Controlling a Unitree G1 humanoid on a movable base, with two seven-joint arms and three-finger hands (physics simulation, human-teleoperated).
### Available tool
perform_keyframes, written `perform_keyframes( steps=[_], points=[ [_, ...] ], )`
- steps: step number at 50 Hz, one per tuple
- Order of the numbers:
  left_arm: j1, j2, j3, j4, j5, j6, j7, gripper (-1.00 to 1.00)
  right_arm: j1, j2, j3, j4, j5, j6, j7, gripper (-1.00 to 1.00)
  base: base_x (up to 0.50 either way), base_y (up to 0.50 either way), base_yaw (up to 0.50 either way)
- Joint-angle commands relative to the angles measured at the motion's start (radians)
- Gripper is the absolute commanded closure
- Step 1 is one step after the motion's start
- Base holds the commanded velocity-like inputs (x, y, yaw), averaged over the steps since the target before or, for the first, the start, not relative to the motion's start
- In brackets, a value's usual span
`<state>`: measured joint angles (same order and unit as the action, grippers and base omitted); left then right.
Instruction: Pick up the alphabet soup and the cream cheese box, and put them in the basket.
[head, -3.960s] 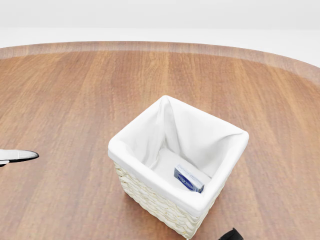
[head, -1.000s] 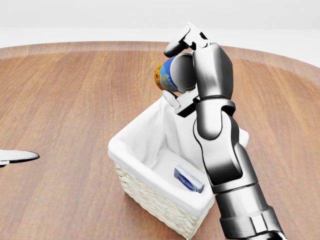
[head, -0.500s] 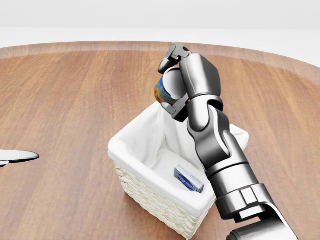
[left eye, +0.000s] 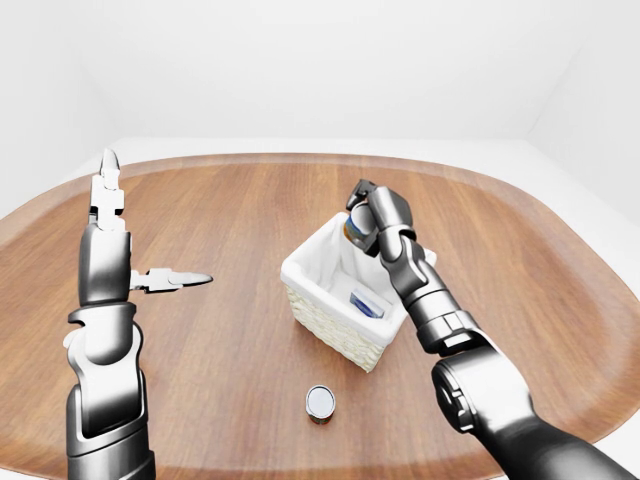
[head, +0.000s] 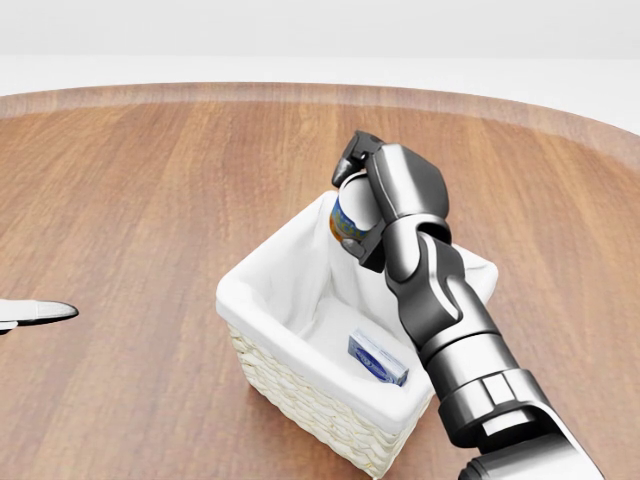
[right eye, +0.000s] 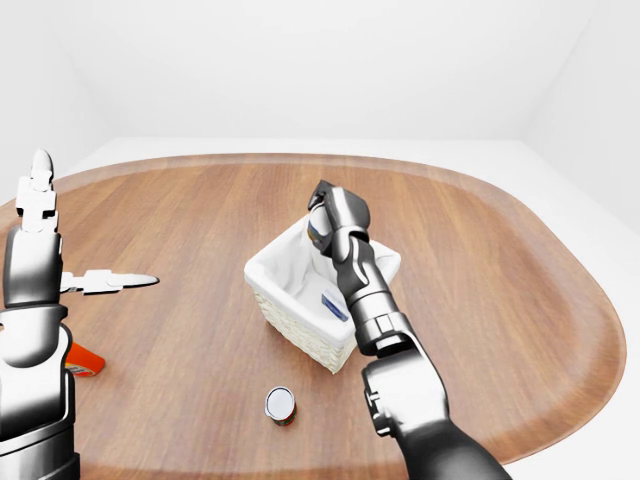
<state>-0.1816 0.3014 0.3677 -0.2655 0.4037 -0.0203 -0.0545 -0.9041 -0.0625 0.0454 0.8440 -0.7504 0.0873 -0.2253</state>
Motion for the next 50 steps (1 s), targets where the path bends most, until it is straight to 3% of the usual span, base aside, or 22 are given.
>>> perform_keyframes(
  steps=[1,12,36,47,48,49,50],
  points=[
    [-0.001,0.001,-0.001,0.007,0.0,-0.005,0.003,-1.0,-0.017,0.002,0.006,0.038,-0.028,0.0,-0.009,1.0,0.0,0.0,0.0],
    [0.0,0.0,-0.001,-0.003,0.001,0.003,-0.001,-1.0,0.004,0.008,0.001,0.08,-0.027,0.0,-0.014,1.0,0.0,0.0,0.0],
    [0.0,0.0,0.001,0.006,-0.002,-0.007,0.005,-1.0,0.003,0.002,0.007,0.176,-0.01,0.0,-0.043,1.0,0.0,0.0,0.0],
    [0.003,-0.001,0.003,-0.014,-0.004,0.006,-0.004,-1.0,-0.005,0.011,0.009,0.174,-0.012,0.0,-0.042,1.0,0.0,0.0,0.0],
    [0.004,-0.001,0.004,-0.018,-0.004,0.009,-0.005,-1.0,-0.005,0.011,0.009,0.174,-0.011,0.0,-0.043,0.68,0.0,0.0,0.0],
    [0.004,-0.002,0.005,-0.022,-0.005,0.011,-0.007,-1.0,-0.006,0.01,0.012,0.18,-0.015,0.0,-0.045,-0.9,0.0,0.0,0.0],
    [0.004,-0.002,0.005,-0.02,-0.005,0.01,-0.006,-1.0,-0.008,0.009,0.01,0.179,-0.013,0.0,-0.045,-1.0,0.0,0.0,0.0]
  ],
)
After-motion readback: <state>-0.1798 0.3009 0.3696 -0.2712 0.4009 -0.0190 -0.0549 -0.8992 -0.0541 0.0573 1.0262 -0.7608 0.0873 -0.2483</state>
